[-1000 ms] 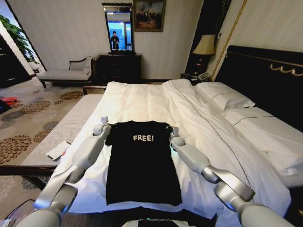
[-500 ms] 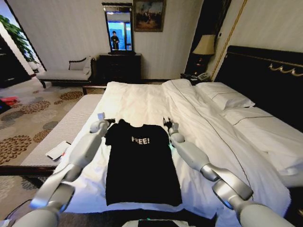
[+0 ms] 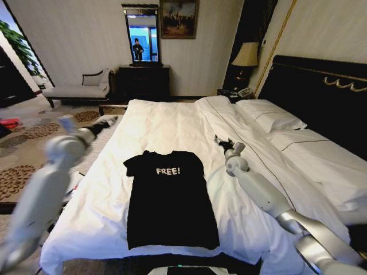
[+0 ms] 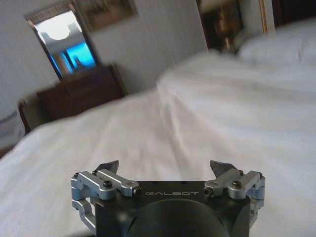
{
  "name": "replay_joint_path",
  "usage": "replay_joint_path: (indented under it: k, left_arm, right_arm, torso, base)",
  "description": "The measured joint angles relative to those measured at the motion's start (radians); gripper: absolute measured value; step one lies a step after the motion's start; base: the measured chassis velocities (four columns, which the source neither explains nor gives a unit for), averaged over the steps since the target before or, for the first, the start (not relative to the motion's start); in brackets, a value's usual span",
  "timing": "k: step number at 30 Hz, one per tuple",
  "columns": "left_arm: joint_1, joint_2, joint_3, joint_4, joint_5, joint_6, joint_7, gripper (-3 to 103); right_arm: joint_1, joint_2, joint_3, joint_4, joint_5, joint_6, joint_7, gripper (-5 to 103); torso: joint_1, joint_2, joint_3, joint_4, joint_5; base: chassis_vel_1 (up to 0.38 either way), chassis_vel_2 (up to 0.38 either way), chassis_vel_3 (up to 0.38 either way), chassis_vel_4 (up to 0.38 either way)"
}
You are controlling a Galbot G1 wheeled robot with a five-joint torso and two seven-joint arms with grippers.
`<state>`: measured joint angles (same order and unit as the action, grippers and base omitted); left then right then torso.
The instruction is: Fold the clothes on the bed.
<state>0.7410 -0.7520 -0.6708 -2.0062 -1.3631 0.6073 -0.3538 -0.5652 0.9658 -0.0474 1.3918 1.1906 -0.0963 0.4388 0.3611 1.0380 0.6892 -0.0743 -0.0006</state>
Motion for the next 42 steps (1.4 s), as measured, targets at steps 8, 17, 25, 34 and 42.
replay_joint_path:
  k: [8,17,25,34,42]
  left_arm:
    - [0.02,0.04,-0.092,-0.069,-0.079,0.021,-0.024,100]
    - [0.067,0.049,-0.114,-0.075,-0.058,0.031,-0.03,100]
    - [0.112,0.05,-0.13,-0.096,-0.034,0.035,-0.031,100]
    - [0.179,0.062,-0.173,-0.12,-0.02,0.036,-0.032,100]
    - [0.206,0.069,-0.198,-0.125,-0.02,0.036,-0.032,100]
  right_arm:
    - [-0.097,0.05,0.043,0.05,0.09,-0.079,0.097,100]
    - [-0.245,0.067,0.08,0.256,0.123,-0.08,0.205,100]
    - [-0.329,0.08,0.077,0.374,0.145,-0.08,0.253,100]
    - [-0.32,0.141,0.054,0.329,0.137,-0.075,0.249,100]
    - [-0.311,0.173,0.048,0.283,0.11,-0.066,0.231,97]
  torso:
    - [0.001,0.0,0.0,-0.0018,0.0008]
    - [0.0,0.0,0.0,-0.0015,0.0004]
    - [0.0,0.0,0.0,-0.0012,0.0003]
    - [0.001,-0.001,0.0,-0.0012,0.0004]
    - [0.001,0.0,0.0,-0.0012,0.0005]
  base:
    - [0.0,0.0,0.0,0.0]
    - [0.0,0.0,0.0,0.0]
    - [0.0,0.0,0.0,0.0]
    - [0.0,0.0,0.0,0.0]
    - [0.0,0.0,0.0,0.0]
